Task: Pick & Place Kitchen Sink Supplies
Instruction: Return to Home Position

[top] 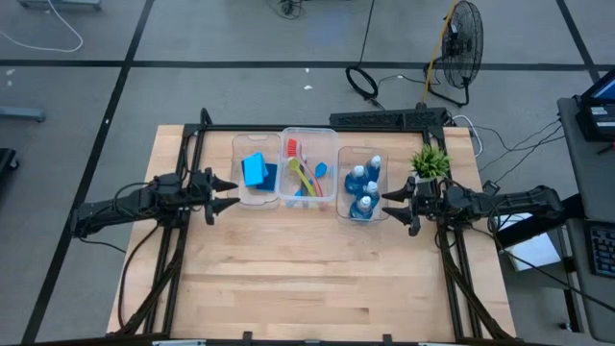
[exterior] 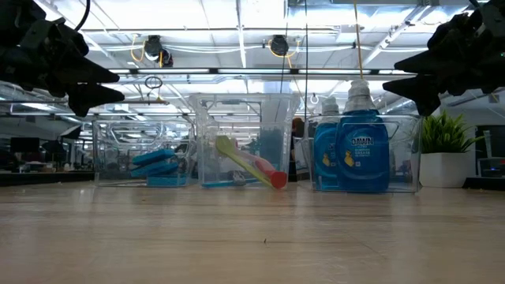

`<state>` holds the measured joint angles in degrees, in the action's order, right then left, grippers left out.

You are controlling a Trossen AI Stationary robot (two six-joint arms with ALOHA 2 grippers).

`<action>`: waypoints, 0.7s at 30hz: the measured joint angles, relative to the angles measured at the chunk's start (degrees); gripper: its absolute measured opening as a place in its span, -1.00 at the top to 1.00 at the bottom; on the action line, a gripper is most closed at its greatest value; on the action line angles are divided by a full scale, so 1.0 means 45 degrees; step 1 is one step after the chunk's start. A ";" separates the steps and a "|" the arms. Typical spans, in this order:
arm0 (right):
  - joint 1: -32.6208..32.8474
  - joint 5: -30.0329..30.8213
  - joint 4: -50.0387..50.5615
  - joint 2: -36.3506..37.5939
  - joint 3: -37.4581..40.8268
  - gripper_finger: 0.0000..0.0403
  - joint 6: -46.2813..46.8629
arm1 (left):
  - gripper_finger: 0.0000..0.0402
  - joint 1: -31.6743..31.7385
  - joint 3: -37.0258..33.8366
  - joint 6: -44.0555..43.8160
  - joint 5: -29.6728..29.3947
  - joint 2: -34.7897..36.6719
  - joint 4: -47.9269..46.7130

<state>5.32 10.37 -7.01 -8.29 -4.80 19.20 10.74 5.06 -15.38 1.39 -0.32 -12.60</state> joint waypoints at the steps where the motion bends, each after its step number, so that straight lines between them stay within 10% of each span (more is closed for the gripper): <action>1: 0.0000 0.0000 0.0000 0.0000 0.0000 -0.05 0.0000 | -0.23 0.0000 0.0004 0.0012 0.0000 0.0000 0.0000; 21: 0.0000 0.0000 0.0000 -0.0002 -0.0005 -0.05 0.0000 | -0.31 0.0000 0.0004 0.0008 -0.0005 0.0000 0.0001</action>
<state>5.32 10.37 -7.01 -8.31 -4.82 19.20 10.74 5.08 -15.34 1.37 -0.32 -12.59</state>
